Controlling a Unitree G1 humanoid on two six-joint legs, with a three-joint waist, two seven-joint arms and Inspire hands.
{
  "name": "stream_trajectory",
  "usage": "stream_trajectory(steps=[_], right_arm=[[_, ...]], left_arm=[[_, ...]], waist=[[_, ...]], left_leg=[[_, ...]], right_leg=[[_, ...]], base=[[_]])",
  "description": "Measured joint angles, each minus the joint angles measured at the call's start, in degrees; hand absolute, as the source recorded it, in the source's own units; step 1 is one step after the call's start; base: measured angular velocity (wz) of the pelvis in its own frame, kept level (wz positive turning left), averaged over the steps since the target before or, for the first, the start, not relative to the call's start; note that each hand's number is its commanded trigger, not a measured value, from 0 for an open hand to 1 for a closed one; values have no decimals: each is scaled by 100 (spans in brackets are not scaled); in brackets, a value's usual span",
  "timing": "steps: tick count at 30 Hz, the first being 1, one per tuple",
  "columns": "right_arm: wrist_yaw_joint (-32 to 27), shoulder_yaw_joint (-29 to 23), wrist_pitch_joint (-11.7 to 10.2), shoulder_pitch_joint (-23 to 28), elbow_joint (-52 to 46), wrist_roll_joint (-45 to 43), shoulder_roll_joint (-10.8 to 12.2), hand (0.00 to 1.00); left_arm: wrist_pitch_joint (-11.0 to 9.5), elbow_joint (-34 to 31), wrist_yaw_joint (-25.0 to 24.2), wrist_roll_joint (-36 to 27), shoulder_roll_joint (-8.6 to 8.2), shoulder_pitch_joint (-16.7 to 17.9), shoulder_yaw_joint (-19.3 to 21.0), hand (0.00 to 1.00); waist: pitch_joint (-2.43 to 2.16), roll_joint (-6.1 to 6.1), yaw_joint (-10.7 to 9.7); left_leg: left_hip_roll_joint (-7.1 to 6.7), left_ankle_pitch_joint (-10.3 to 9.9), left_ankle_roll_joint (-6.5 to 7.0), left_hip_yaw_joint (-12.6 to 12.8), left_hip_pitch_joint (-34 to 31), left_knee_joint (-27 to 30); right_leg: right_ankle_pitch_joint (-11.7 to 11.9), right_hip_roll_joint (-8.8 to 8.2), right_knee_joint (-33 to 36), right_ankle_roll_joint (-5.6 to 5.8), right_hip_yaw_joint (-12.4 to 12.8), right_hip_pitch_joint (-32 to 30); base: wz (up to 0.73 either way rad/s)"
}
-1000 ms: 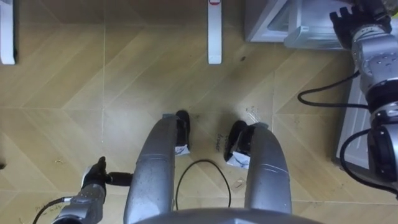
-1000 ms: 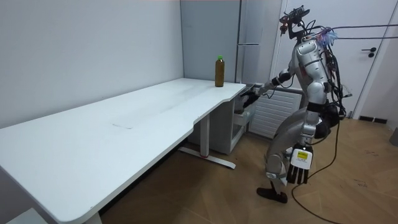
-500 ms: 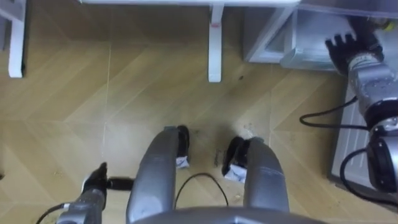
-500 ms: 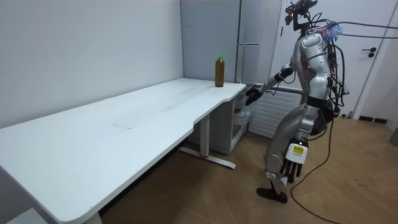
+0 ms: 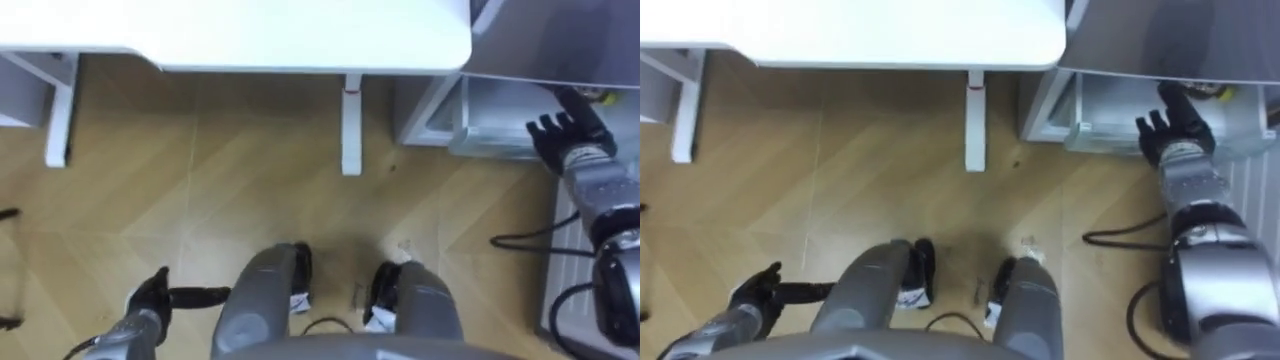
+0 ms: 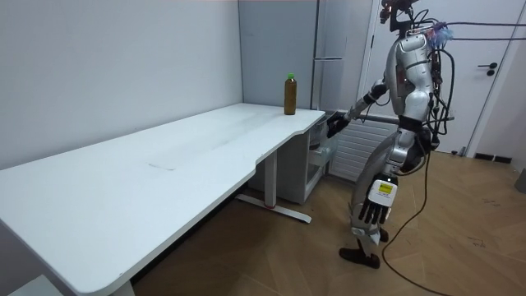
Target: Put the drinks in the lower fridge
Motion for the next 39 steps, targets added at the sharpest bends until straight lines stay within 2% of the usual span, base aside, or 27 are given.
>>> stream_trajectory(steps=[3,5,10,13,14,15,18,23,24,27,31,36,39], right_arm=[[154,-192,13,309,29,-318,5,0],[282,-311,4,545,39,-366,14,0],[554,-416,-23,1076,-19,-600,41,0],[889,-420,-48,1732,-22,-1068,166,0],[1001,-419,-35,2042,-21,-1268,254,0],[1095,-420,3,2327,-15,-1335,329,0],[1223,-599,99,2880,4,-1308,521,0],[1297,-719,120,3584,35,-1696,842,0],[1296,-718,123,3672,81,-1725,937,0],[1331,-748,122,3854,146,-2060,1103,0],[1386,-744,130,3957,231,-2437,1302,0],[1214,-663,128,3799,398,-4583,1353,0],[926,-483,128,3617,473,-5290,1371,0]], left_arm=[[-34,0,-129,-5,-66,99,188,0],[-51,5,-178,-8,-100,156,315,0],[-97,27,-251,211,-244,307,576,0],[-216,39,-335,260,-257,444,790,0],[-248,-4,-345,260,-258,605,871,0],[-253,-29,-344,249,-259,735,901,0],[-255,-18,-347,253,-325,1004,1146,0],[-268,-25,-355,259,-377,1153,1347,0],[-278,-16,-352,273,-377,1178,1358,0],[-278,50,-348,312,-417,1209,1485,0],[-280,151,-336,280,-495,1231,1690,0],[-272,169,-290,458,-697,1272,1784,0],[-172,191,-225,464,-735,1229,1761,0]], waist=[[-13,28,-60],[-31,55,-120],[-46,7,-229],[-128,-101,-266],[-195,-162,-317],[-220,-194,-362],[-212,-239,-444],[-197,-181,-561],[-161,-171,-598],[-156,-70,-639],[-158,-26,-643],[-186,-20,-589],[-200,12,-592]], left_leg=[[-47,50,-35,-109,411,-339],[-36,55,-46,-198,631,-477],[-56,55,-53,-132,1307,-924],[-42,55,-55,-121,1815,-1162],[-48,46,-70,-113,2047,-1284],[-43,21,-104,-124,2212,-1316],[-33,-17,-155,-132,2615,-1460],[42,-109,-217,-134,2826,-1513],[56,-122,-222,-143,2886,-1547],[69,-134,-224,-157,2969,-1641],[79,-115,-233,-157,3007,-1650],[64,-103,-217,-102,3079,-1735],[72,-103,-216,-115,3054,-1732]], right_leg=[[29,32,-382,44,-114,472],[66,115,-676,79,-177,791],[125,158,-1163,144,-181,1438],[197,248,-1622,170,-242,2018],[203,262,-1760,181,-272,2269],[208,279,-1851,189,-325,2474],[215,330,-2081,200,-321,2890],[223,418,-2226,190,-399,3169],[224,432,-2227,188,-418,3223],[248,459,-2322,180,-434,3348],[293,516,-2513,186,-362,3428],[377,521,-2643,208,-313,3461],[450,551,-2735,208,-323,3493]], base=[[13],[17],[-6],[0],[0],[0],[-9],[2],[8],[2],[-2],[-5],[-2]])
